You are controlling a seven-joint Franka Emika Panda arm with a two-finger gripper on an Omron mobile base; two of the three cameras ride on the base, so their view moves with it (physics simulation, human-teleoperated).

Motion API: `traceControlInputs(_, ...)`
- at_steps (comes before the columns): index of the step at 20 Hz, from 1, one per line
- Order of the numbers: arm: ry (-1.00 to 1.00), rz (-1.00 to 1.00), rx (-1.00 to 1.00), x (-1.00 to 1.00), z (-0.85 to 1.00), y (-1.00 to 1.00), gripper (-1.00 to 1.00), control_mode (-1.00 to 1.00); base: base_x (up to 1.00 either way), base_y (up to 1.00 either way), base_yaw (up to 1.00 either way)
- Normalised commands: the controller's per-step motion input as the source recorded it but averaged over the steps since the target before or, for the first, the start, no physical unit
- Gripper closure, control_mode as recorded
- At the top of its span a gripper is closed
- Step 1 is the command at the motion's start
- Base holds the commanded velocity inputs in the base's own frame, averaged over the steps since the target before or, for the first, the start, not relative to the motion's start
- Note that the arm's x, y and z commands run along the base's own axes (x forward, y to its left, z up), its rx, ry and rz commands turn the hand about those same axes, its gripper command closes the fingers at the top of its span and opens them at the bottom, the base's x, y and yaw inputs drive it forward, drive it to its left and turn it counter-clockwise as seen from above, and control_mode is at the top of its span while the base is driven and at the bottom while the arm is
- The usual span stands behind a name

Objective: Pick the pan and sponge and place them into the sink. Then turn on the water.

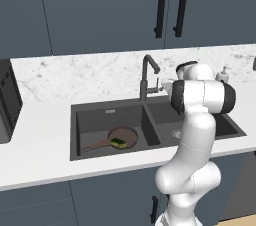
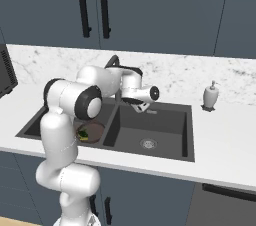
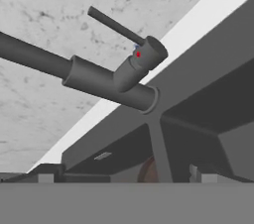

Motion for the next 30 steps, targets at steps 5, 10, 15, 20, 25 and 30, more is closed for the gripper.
traceControlInputs(5, 0.00, 0.00, 0.00, 0.28, -0.14, 0.00, -1.00, -1.00, 0.00, 0.00, 0.00)
traceControlInputs(10, 0.00, 0.00, 0.00, 0.31, -0.21, 0.00, -1.00, -1.00, 0.00, 0.00, 0.00)
traceControlInputs(15, 0.00, 0.00, 0.00, 0.34, -0.21, 0.00, -1.00, -1.00, 0.00, 0.00, 0.00)
traceControlInputs(20, 0.00, 0.00, 0.01, 0.35, -0.15, 0.00, -1.00, -1.00, 0.00, 0.00, 0.00)
traceControlInputs(25, 0.00, 0.00, 0.02, 0.34, -0.10, 0.00, -1.00, -1.00, 0.00, 0.00, 0.00)
traceControlInputs(30, 0.00, 0.00, 0.02, 0.28, -0.07, 0.00, -1.00, -1.00, 0.00, 0.00, 0.00)
